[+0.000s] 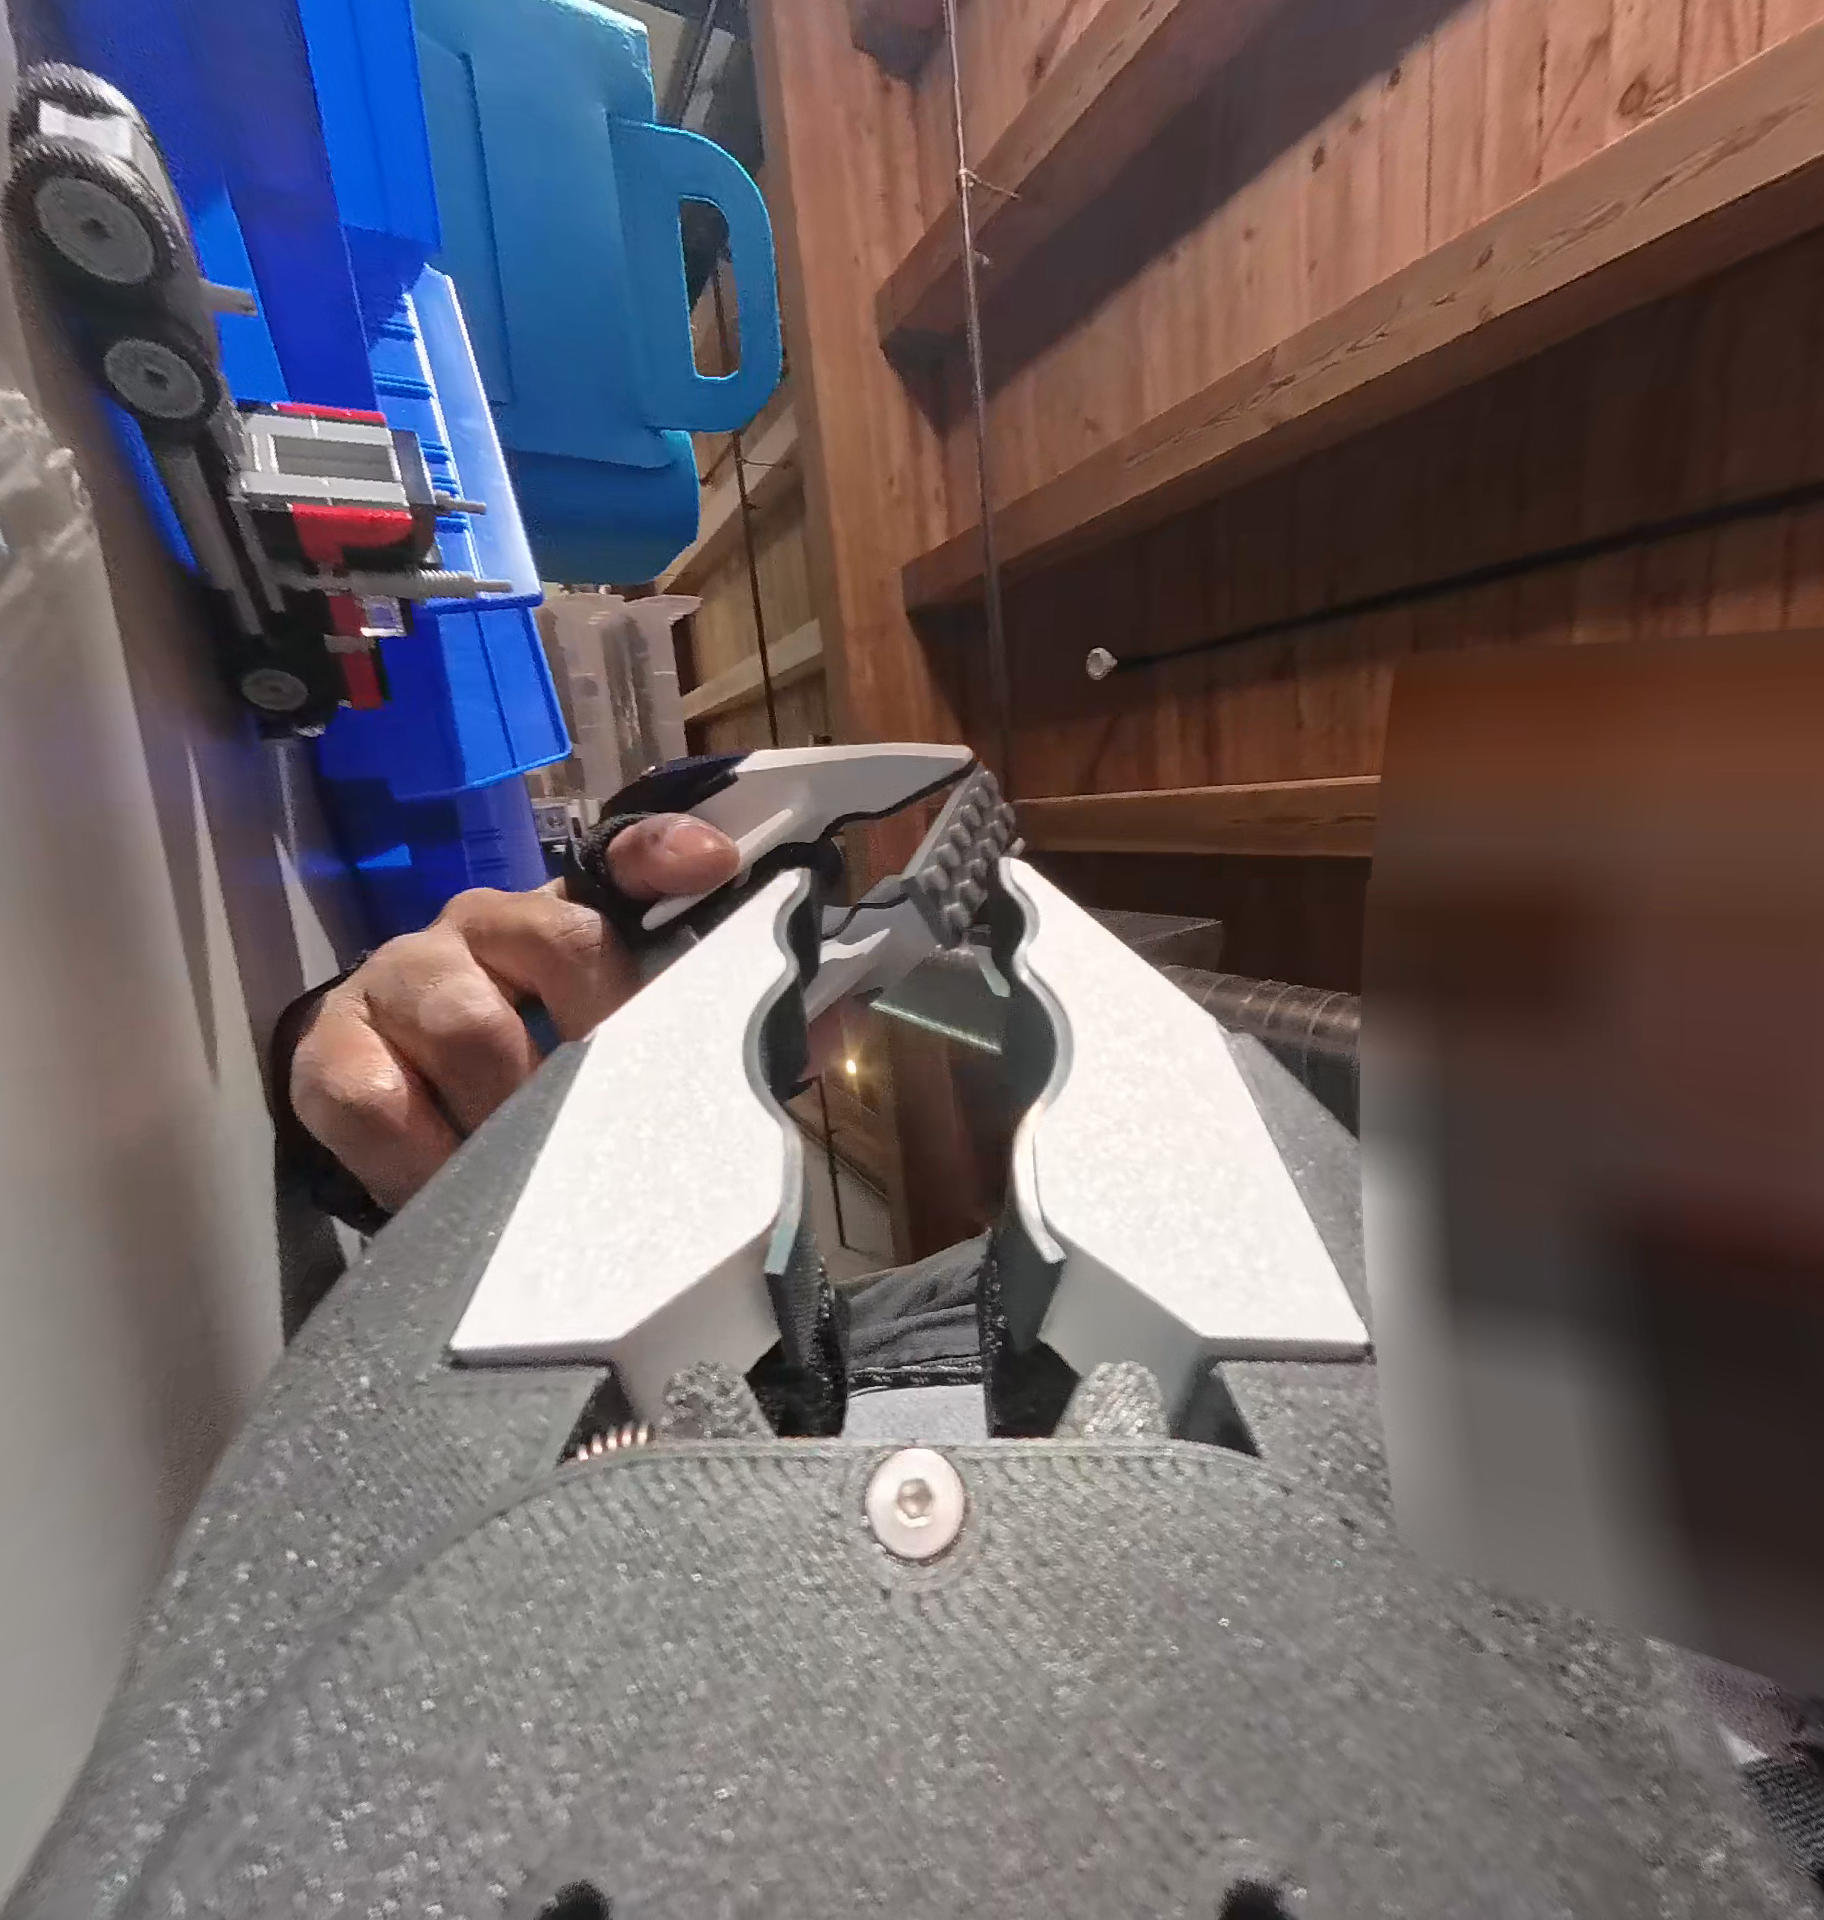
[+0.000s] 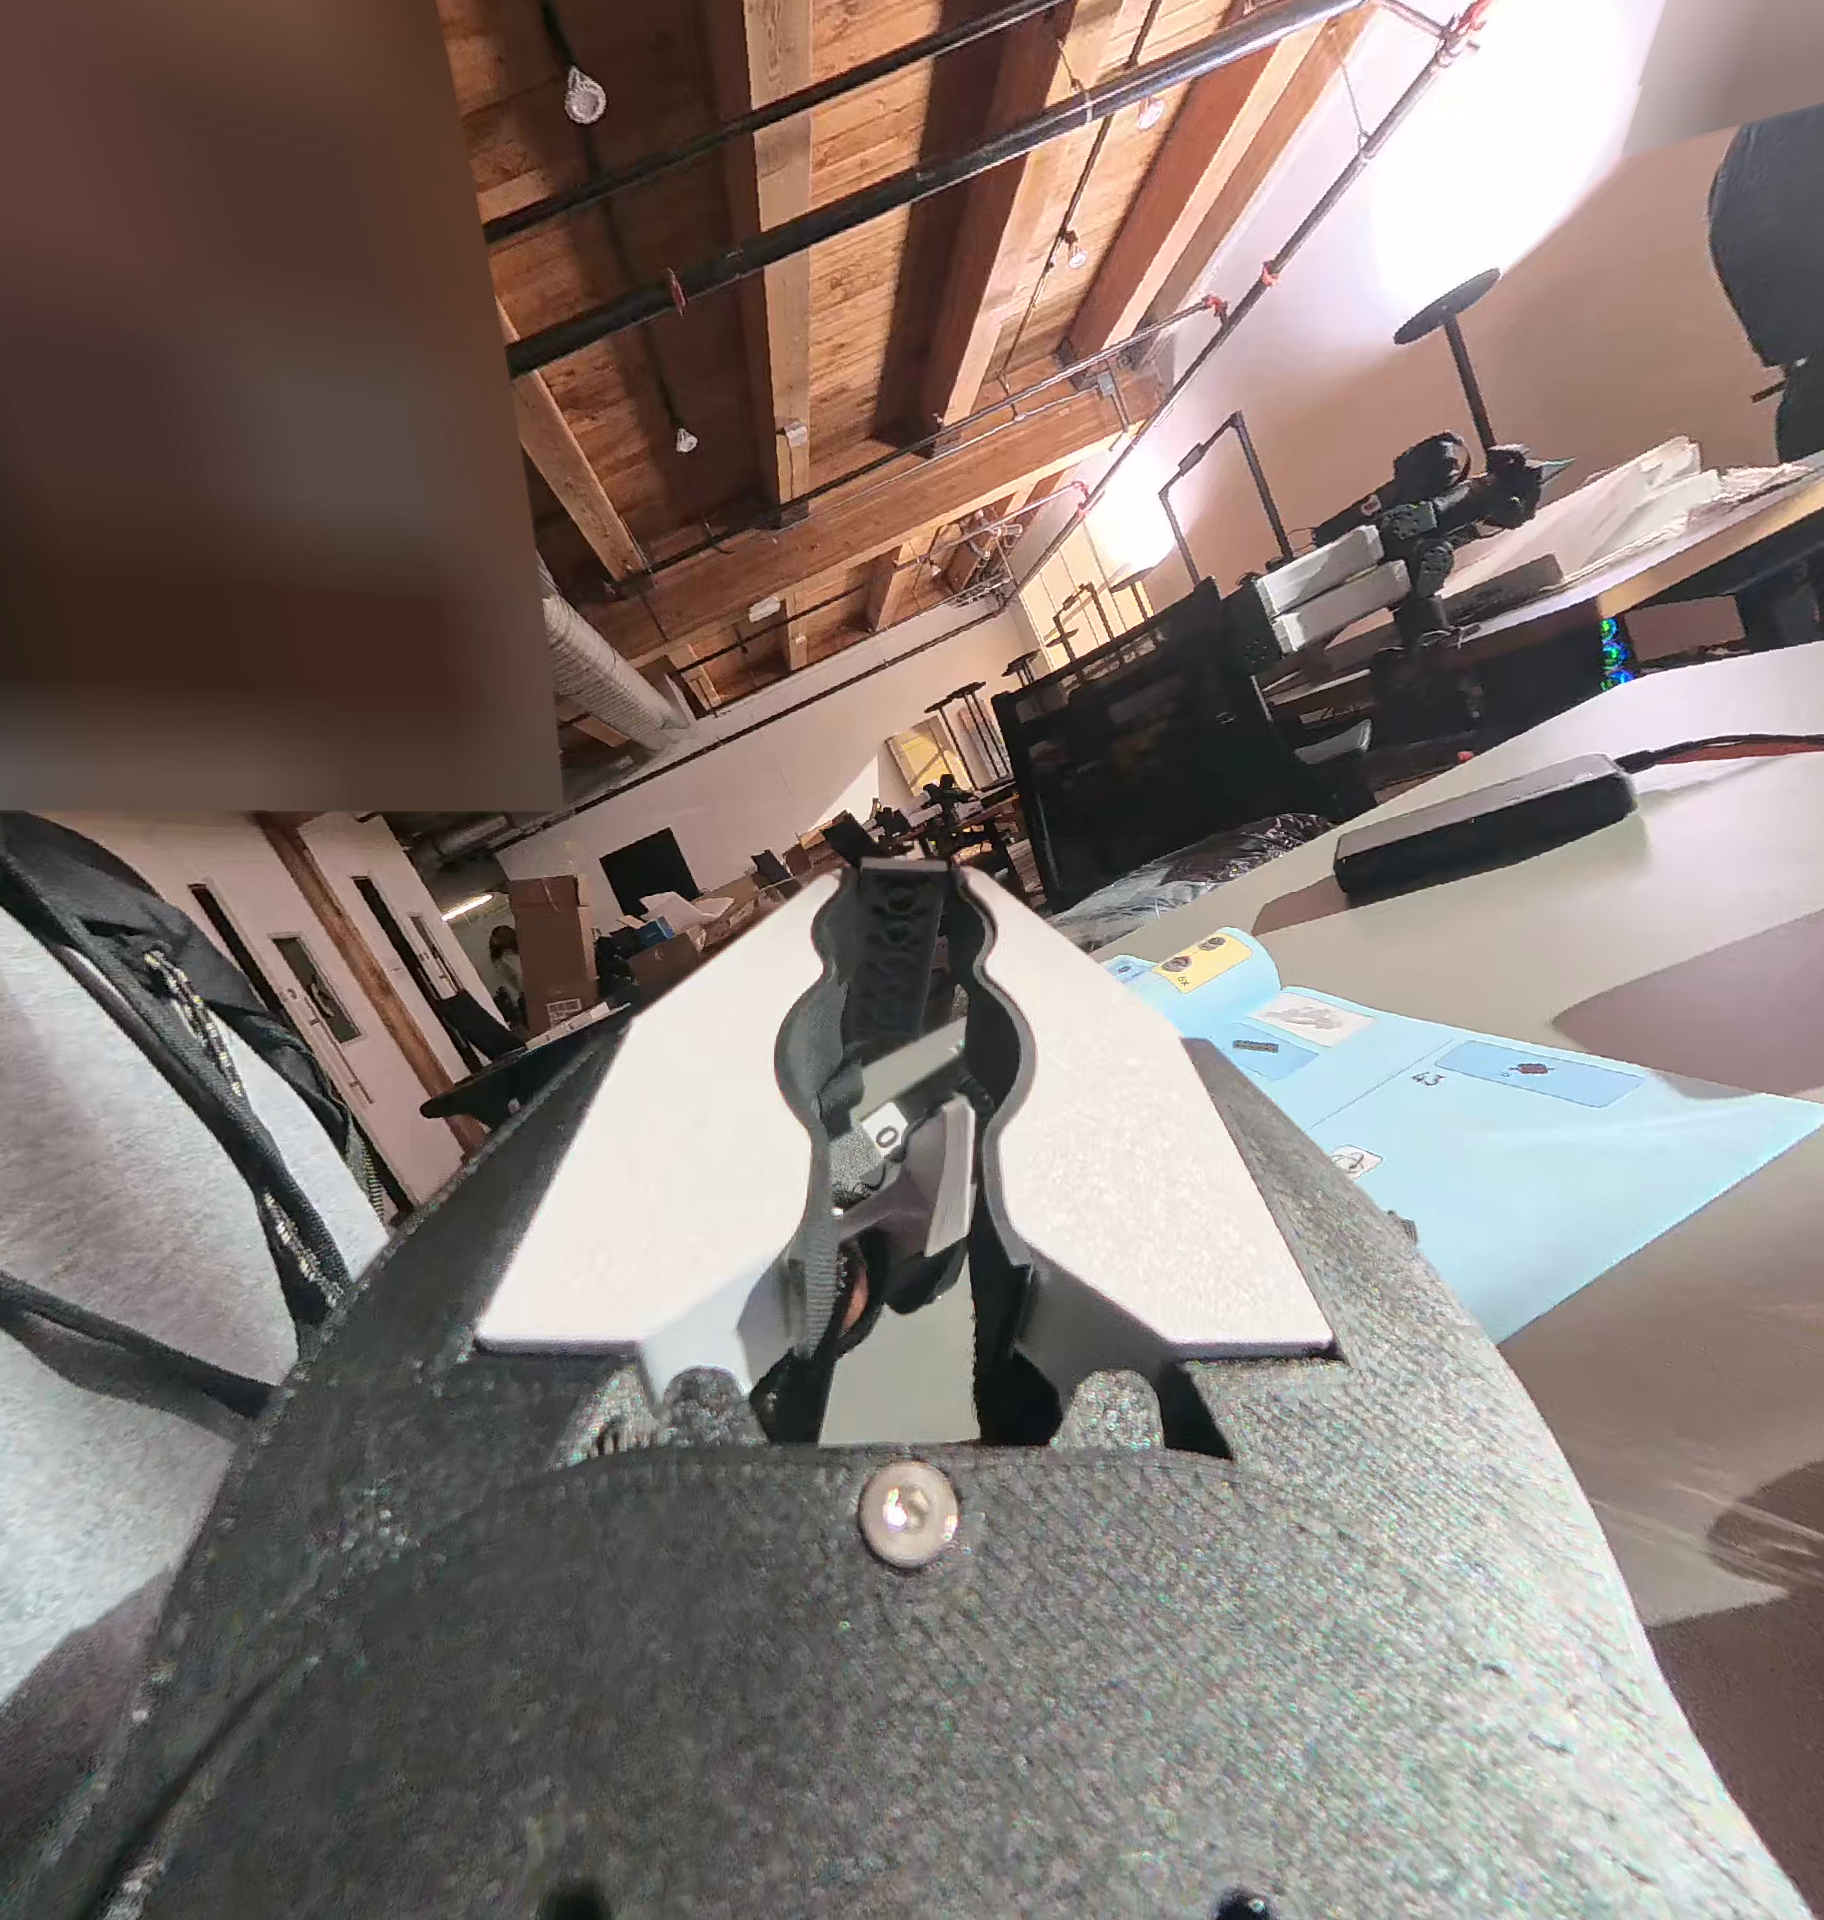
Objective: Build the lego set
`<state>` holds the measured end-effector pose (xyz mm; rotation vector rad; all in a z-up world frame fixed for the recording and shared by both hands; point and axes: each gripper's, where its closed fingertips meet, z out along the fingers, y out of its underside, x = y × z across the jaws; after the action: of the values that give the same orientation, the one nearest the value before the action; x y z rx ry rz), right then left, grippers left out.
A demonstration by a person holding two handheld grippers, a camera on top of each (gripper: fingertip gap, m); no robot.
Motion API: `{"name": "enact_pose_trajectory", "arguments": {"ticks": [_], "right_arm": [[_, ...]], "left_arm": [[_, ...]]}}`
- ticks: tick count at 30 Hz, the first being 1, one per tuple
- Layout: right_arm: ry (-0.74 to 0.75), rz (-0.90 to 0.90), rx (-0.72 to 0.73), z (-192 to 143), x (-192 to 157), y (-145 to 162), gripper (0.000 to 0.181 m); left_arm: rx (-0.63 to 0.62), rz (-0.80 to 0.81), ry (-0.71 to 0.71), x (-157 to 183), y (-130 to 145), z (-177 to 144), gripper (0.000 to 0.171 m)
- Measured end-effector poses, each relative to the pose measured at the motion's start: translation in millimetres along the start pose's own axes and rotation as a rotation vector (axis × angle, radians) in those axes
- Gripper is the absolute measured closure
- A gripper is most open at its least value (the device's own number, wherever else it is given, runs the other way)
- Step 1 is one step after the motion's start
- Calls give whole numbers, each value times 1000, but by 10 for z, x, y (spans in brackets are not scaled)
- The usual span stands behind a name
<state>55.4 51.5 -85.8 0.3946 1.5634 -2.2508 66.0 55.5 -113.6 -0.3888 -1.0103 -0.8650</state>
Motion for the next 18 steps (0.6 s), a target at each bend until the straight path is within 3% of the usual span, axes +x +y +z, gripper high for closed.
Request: {"name": "enact_pose_trajectory", "arguments": {"ticks": [6, 18], "right_arm": [[-20, -4, -24, 2, -4, 23, 162], [7, -90, -144, 40, 39, 160, 170]], "left_arm": [[49, 7, 51, 77, -66, -27, 162], [94, 252, -51, 154, -180, -144, 166]]}}
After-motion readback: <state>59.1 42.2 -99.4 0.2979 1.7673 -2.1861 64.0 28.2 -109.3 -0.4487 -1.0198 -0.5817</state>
